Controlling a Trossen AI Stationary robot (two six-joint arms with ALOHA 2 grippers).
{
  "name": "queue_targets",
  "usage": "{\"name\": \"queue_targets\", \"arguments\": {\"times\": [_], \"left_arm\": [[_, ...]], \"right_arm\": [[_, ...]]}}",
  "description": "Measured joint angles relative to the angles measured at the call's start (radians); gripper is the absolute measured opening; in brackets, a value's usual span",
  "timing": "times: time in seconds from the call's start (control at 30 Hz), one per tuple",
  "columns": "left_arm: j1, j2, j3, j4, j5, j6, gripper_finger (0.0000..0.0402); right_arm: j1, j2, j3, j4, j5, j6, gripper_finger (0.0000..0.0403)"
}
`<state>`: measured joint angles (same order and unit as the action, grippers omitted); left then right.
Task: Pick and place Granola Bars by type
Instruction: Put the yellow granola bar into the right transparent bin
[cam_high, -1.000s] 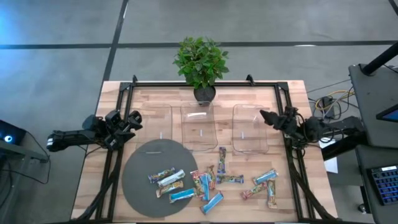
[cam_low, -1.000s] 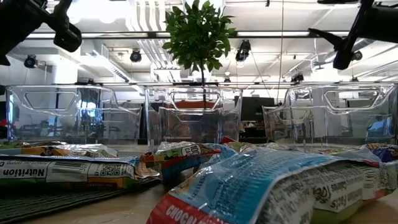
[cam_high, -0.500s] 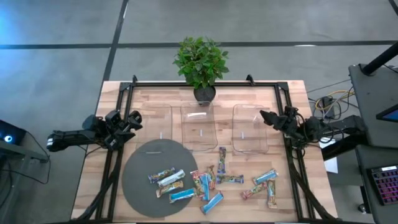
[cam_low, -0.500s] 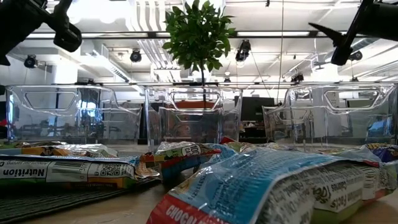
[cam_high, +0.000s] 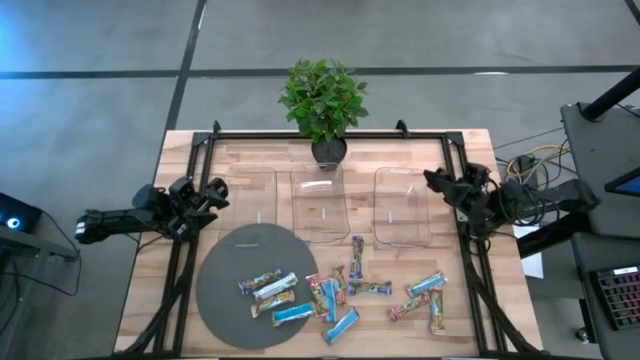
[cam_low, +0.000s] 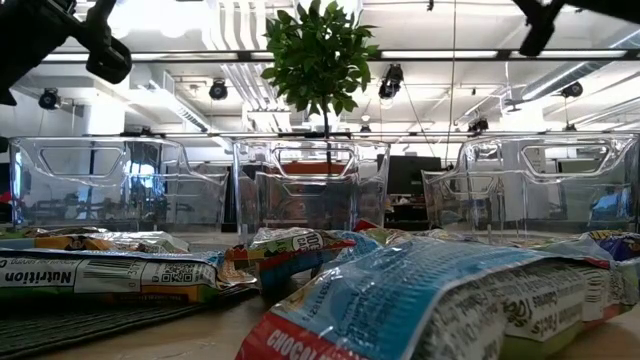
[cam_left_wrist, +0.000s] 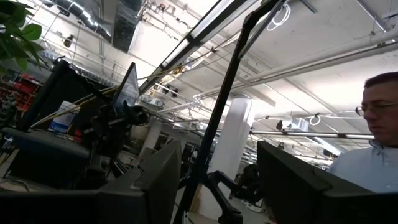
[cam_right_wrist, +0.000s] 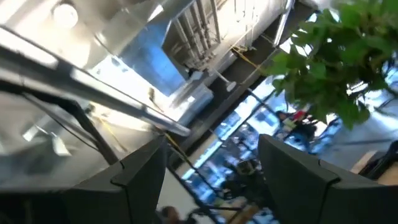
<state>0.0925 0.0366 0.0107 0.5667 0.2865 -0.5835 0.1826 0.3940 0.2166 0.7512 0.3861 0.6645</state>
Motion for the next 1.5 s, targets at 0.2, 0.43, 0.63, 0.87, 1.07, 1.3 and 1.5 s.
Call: {"name": "queue_targets", "arguments": {"times": [0.2, 0.43, 0.63, 0.87, 1.07, 1.3, 1.5], "left_arm": [[0.000, 0.000, 0.000, 0.000, 0.000, 0.000, 0.0193], [0.000, 0.000, 0.000, 0.000, 0.000, 0.000, 0.0193], [0.000, 0.000, 0.000, 0.000, 0.000, 0.000, 0.0193], [0.000, 0.000, 0.000, 0.000, 0.000, 0.000, 0.0193], [0.000, 0.000, 0.000, 0.000, 0.000, 0.000, 0.0193], [0.000, 0.000, 0.000, 0.000, 0.000, 0.000, 0.0193], [0.000, 0.000, 0.000, 0.000, 0.000, 0.000, 0.0193]], "right_arm": [[0.000, 0.087, 0.187, -0.410, 0.025, 0.041, 0.0242], [0.000, 0.213, 0.440, -0.933, 0.032, 0.170, 0.0242], [0.000, 0.329, 0.605, -1.186, 0.029, 0.259, 0.0242], [0.001, 0.477, 0.723, -1.281, -0.127, 0.271, 0.0242], [0.027, 0.631, 0.848, -1.389, -0.159, 0.219, 0.0242], [0.096, 0.804, 1.045, -1.832, -0.259, 0.231, 0.0242], [0.219, 0.917, 1.134, -2.106, -0.177, 0.249, 0.0242]]}}
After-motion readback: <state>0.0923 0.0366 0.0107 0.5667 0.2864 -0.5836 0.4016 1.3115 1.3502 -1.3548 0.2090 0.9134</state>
